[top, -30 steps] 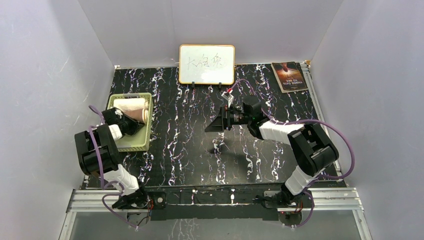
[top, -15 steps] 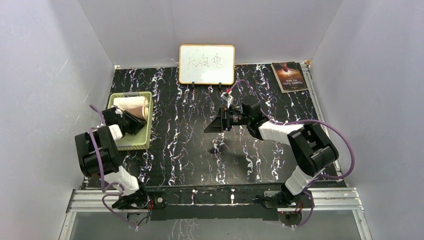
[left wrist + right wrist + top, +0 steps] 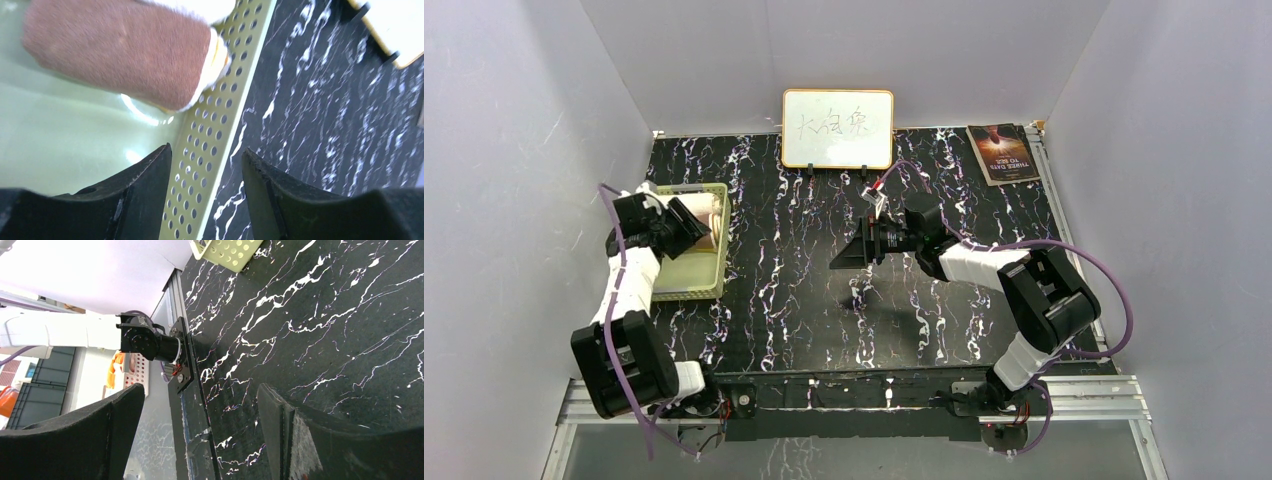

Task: Roll the towels
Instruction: Move the bin to the corner of the board.

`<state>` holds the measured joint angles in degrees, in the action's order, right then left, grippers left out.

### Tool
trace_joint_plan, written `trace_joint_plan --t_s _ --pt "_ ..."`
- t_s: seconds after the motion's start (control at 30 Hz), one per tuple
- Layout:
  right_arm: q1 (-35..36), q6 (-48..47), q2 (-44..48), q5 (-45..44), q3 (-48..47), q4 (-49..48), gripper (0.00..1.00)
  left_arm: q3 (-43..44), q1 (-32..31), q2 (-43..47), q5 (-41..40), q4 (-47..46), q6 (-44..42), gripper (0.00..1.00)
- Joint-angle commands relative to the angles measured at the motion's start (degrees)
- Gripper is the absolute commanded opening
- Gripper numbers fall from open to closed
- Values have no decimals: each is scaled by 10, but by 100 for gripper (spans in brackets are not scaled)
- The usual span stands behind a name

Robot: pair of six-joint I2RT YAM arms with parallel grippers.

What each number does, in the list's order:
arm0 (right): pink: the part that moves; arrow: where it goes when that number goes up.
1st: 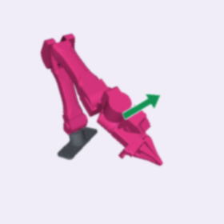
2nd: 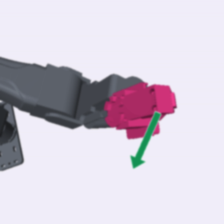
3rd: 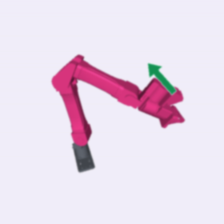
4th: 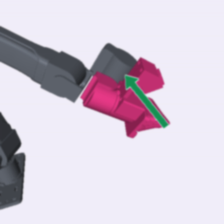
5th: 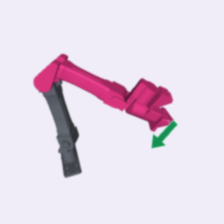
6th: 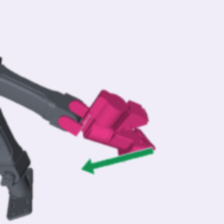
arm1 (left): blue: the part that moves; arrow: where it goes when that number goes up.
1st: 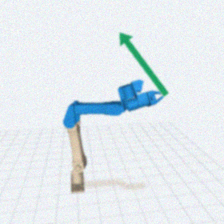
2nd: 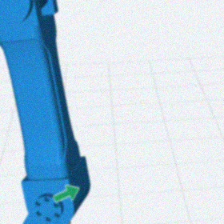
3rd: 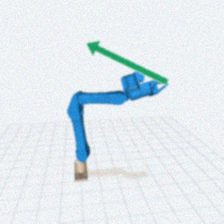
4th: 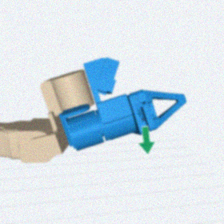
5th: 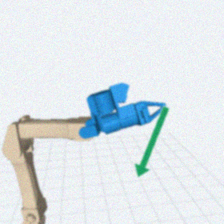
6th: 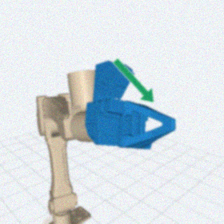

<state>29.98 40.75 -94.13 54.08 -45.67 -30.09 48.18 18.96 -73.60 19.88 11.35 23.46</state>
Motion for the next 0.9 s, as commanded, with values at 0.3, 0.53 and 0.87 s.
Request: trace_joint_plan --t_s 0.3,0.53,0.87 --pt "5 -19 5 -7 -9 -8 83 -6 -93 -62 -82 37 -76 52" --pt "5 -21 -2 -6 -8 -8 83 16 -114 -114 -118 51 -104 30" --pt "5 -20 -9 -8 -14 -10 83 130 -125 -235 -114 56 -160 0"
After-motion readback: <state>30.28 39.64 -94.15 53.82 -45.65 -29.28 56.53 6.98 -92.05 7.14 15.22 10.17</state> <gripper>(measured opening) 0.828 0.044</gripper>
